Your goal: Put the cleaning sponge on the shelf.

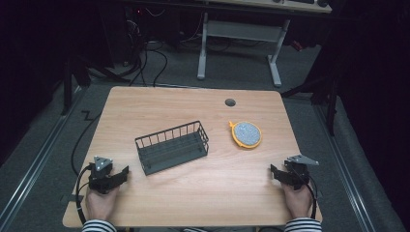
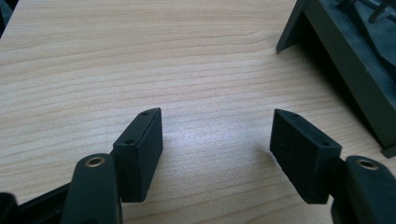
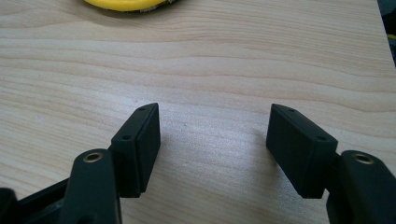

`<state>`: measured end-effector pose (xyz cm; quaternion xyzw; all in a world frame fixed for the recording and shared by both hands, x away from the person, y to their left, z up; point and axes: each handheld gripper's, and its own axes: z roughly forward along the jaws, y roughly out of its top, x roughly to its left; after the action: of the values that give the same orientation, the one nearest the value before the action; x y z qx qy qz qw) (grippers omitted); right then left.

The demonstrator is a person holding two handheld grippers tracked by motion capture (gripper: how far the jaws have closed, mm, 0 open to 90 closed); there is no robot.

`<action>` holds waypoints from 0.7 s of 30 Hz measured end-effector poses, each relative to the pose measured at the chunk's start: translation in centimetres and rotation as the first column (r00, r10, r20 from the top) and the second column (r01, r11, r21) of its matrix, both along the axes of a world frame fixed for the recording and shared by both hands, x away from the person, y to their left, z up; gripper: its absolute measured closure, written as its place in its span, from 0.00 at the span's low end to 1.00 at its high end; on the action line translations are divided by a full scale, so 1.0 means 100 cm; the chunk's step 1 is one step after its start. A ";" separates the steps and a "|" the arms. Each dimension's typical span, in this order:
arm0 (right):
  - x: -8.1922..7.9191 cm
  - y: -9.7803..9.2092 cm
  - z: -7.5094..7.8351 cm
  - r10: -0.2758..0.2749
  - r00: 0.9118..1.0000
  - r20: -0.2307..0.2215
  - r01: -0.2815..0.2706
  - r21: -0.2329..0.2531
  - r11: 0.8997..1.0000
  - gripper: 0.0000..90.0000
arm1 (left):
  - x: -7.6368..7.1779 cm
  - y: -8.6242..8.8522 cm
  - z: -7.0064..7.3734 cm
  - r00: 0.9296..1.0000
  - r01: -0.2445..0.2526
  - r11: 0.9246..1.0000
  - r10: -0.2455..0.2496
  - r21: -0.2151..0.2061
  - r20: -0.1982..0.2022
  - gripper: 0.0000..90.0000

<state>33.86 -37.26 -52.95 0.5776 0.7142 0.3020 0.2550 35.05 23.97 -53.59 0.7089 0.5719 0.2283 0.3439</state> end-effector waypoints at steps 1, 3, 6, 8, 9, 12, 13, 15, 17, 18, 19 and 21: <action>0.000 0.000 0.000 -0.001 1.000 0.000 0.001 0.001 1.000 0.39 | 0.000 0.000 0.000 1.000 -0.004 1.000 0.004 -0.010 -0.003 0.39; 0.000 0.000 0.000 0.000 1.000 -0.001 0.000 0.001 1.000 0.39 | 0.000 0.001 0.001 1.000 -0.004 1.000 0.004 -0.021 -0.006 0.39; 0.000 0.000 0.000 0.000 1.000 0.000 0.000 0.000 1.000 0.39 | -0.002 0.001 0.004 1.000 0.001 0.999 -0.001 -0.041 -0.013 0.39; 0.000 0.000 0.000 0.000 1.000 0.000 0.000 0.000 1.000 0.39 | -0.002 0.001 0.005 1.000 0.005 0.999 -0.005 -0.045 -0.012 0.40; 0.000 0.000 0.000 0.000 1.000 0.000 0.000 0.001 1.000 0.39 | -0.002 0.000 0.006 1.000 0.007 0.999 -0.008 -0.048 -0.012 0.40; 0.000 0.000 0.000 0.000 1.000 0.000 0.000 0.000 1.000 0.39 | -0.004 -0.001 0.011 1.000 0.016 0.998 -0.017 -0.056 -0.009 0.41; 0.000 0.000 0.000 0.000 1.000 0.000 0.000 0.001 1.000 0.39 | -0.004 -0.001 0.015 1.000 0.022 0.998 -0.023 -0.059 -0.008 0.41; 0.000 0.000 0.000 0.000 1.000 0.000 0.000 0.001 1.000 0.39 | -0.005 -0.001 0.018 1.000 0.024 0.998 -0.024 -0.064 -0.005 0.42; 0.000 0.000 0.000 0.000 1.000 0.000 0.000 0.002 1.000 0.39 | -0.007 -0.001 0.025 0.999 0.034 0.996 -0.034 -0.086 0.003 0.42; 0.000 0.000 0.000 0.000 1.000 0.000 0.000 0.002 1.000 0.39 | -0.007 -0.001 0.028 0.999 0.039 0.995 -0.038 -0.088 0.008 0.41; 0.000 0.000 0.000 0.000 1.000 0.000 0.000 0.002 1.000 0.39 | -0.008 -0.002 0.031 0.999 0.041 0.995 -0.040 -0.087 0.011 0.41; 0.000 0.000 0.000 0.001 1.000 -0.001 -0.001 0.002 1.000 0.39 | -0.009 -0.002 0.038 0.999 0.049 0.995 -0.048 -0.090 0.010 0.41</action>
<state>33.85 -37.26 -52.95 0.5778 0.7141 0.3027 0.2540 34.13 23.76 -49.80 0.7053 0.5628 0.1966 0.3835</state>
